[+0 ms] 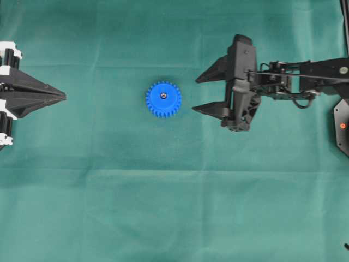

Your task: Insert the shaft placed at a random location into the center hole of the medium gear at another random location.

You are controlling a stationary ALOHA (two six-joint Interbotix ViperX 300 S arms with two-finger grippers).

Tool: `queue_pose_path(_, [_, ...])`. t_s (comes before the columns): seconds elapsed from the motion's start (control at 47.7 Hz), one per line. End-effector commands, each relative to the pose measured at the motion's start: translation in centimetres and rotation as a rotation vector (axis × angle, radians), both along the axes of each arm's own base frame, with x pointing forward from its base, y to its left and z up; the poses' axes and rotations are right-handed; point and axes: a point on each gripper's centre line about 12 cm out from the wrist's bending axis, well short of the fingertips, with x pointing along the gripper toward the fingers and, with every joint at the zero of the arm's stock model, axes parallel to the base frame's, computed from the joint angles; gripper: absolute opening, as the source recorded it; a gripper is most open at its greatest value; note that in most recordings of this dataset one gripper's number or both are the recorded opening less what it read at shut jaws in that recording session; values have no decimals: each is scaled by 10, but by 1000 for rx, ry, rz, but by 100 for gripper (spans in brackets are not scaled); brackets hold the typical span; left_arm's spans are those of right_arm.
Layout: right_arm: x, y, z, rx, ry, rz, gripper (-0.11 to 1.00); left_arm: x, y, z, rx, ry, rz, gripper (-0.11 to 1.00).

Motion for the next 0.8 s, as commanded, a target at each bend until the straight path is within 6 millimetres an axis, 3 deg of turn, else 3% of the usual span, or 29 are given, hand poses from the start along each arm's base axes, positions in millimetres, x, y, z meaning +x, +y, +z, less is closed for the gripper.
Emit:
queue_pose_path(0.0, [-5,1,12,12,-40,-7,82,3,0,8,1,-18,1,0])
queue_pose_path(0.189, [-15,2,11,13,-38,-10,82,3,0,8,1,-17,1,0])
queue_pose_path(0.776, [-14,2,13,10,-53,-9,82,3,0,7,1,-9,1,0])
